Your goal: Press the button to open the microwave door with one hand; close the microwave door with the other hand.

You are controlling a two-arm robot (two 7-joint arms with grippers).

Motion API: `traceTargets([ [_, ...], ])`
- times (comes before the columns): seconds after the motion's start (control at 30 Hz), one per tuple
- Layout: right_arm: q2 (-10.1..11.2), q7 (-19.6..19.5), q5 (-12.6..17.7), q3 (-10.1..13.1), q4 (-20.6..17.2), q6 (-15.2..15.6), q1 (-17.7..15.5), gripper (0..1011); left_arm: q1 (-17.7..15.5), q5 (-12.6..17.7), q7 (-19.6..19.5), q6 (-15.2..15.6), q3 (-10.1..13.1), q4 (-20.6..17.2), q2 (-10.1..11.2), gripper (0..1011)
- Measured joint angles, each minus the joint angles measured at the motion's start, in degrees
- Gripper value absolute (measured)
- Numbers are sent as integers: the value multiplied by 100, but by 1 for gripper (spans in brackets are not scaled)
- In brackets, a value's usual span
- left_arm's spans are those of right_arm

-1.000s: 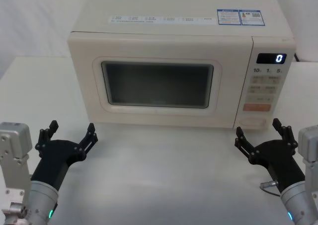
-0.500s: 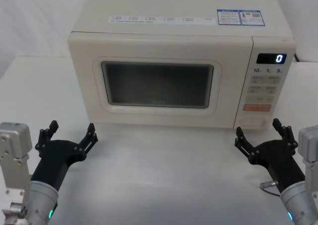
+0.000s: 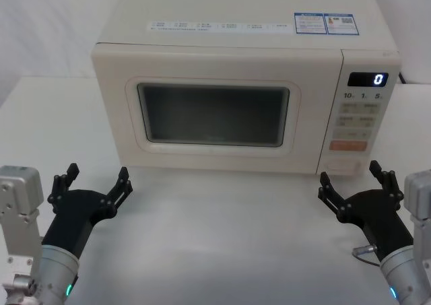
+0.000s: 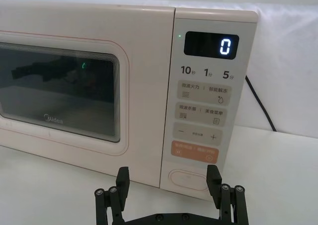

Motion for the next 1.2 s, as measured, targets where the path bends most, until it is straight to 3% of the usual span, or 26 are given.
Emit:
traceTargets([
  [0.83, 0, 0, 0, 0, 0, 0, 0, 996, 0, 0, 0, 0, 0, 0, 0, 1001],
  [1.03, 0, 0, 0, 0, 0, 0, 0, 868, 0, 0, 0, 0, 0, 0, 0, 1001],
  [1.2, 0, 0, 0, 0, 0, 0, 0, 686, 0, 0, 0, 0, 0, 0, 0, 1001],
])
